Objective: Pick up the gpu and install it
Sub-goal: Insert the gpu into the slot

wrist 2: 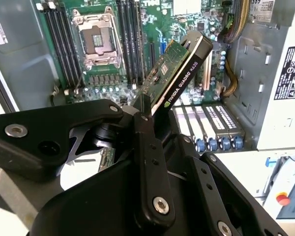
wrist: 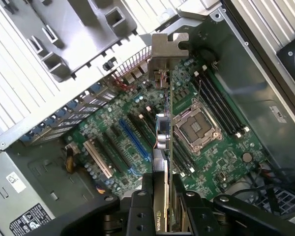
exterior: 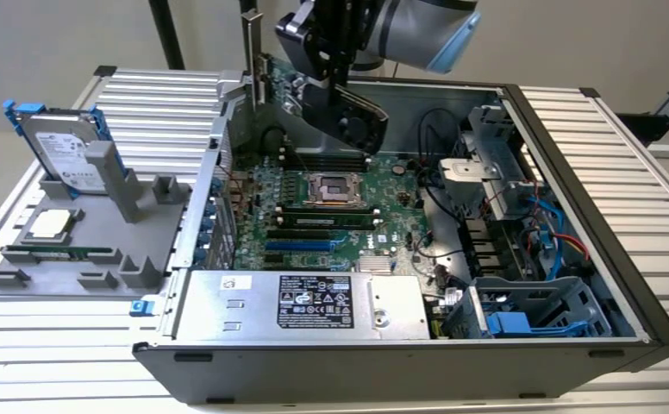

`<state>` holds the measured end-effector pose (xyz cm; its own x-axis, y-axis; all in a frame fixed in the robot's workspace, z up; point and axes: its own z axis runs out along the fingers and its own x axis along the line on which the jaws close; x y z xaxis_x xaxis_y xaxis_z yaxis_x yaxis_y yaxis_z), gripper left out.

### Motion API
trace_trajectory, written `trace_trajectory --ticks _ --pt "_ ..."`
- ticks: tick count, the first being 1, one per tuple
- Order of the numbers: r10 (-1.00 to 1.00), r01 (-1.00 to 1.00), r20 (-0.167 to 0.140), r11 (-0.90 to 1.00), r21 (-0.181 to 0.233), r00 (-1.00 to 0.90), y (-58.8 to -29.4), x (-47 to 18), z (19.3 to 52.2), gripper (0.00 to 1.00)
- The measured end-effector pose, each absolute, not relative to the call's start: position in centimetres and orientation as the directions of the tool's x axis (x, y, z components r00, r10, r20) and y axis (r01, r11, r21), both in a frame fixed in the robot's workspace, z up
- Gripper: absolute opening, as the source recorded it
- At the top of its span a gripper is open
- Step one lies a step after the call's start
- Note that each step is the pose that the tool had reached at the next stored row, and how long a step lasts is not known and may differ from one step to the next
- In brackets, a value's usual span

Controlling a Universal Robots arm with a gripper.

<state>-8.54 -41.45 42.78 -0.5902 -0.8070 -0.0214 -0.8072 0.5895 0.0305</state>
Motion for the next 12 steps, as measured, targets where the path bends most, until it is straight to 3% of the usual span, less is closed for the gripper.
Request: trace_trajectory --ticks 12 --pt "-0.851 -0.851 -0.021 0.524 0.032 -0.525 -41.45 -7.88 42.79 0.0"
